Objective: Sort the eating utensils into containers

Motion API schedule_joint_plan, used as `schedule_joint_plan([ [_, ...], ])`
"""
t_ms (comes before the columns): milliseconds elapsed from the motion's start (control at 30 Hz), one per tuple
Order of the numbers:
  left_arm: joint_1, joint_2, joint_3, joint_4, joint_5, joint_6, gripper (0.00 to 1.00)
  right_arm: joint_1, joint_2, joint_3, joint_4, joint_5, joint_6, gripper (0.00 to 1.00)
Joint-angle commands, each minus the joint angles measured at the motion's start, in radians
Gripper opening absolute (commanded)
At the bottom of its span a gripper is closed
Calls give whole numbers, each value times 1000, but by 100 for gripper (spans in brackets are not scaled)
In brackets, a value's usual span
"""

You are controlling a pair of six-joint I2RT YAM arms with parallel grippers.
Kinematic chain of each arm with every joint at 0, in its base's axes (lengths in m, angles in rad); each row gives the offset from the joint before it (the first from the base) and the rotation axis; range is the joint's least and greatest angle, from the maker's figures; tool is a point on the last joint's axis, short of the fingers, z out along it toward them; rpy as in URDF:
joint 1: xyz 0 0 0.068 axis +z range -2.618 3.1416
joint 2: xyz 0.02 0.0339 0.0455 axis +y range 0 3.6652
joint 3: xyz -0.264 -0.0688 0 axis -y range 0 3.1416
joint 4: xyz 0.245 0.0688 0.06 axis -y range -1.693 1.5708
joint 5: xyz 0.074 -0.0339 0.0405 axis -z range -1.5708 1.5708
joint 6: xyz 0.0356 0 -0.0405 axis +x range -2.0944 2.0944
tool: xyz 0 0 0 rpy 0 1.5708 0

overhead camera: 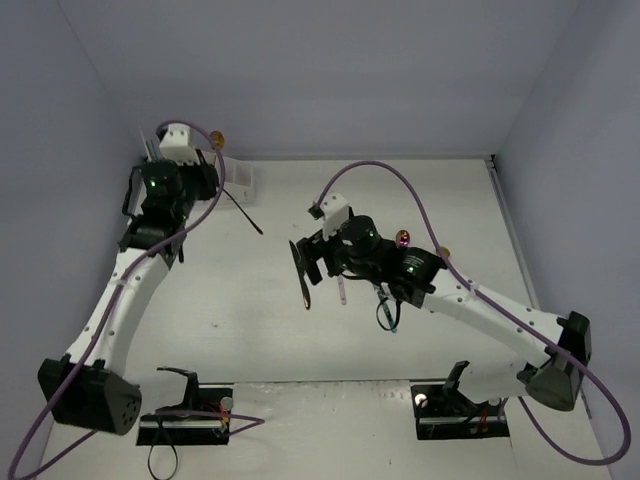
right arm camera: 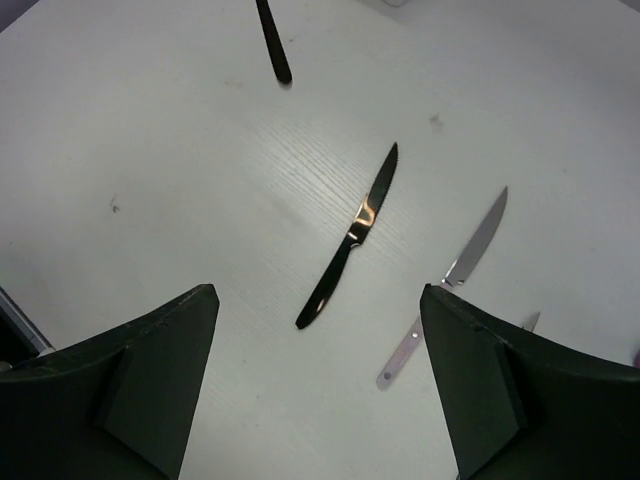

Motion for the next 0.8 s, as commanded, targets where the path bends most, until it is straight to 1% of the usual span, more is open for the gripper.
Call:
schedule_joint_plan([
  [0,107,137,230,30,5,184,0,-22,-154,-82,56,104,85,82],
  [100,159,277,362,43,-13,264,0,-28,-227,-131,54,88,121,86],
  [133,176,301,414,45,-24,269,0,-28,-246,-148,53,76,122,89],
  [167,190,348,470,45,-28,311,0,-29,-256,-167,53,70,122,91],
  [267,202,460,602,86,-58,418,0,-32,-289,-204,52,49,105,96],
  [300,202,495,624,87,-62,452,0,-34,-297,-210,53,45,100,97],
  [400,202,592,727,118,-132,521,0,-39,-300,-224,52,44,104,99],
  [500,202,671,783,164,-159,540,0,-48,-284,-228,52,58,112,100],
  [600,202,756,836,192,-154,528,0,-62,-260,-233,53,59,123,100],
  [767,202,860,870,222,-152,527,0,-103,-245,-239,54,34,136,100],
])
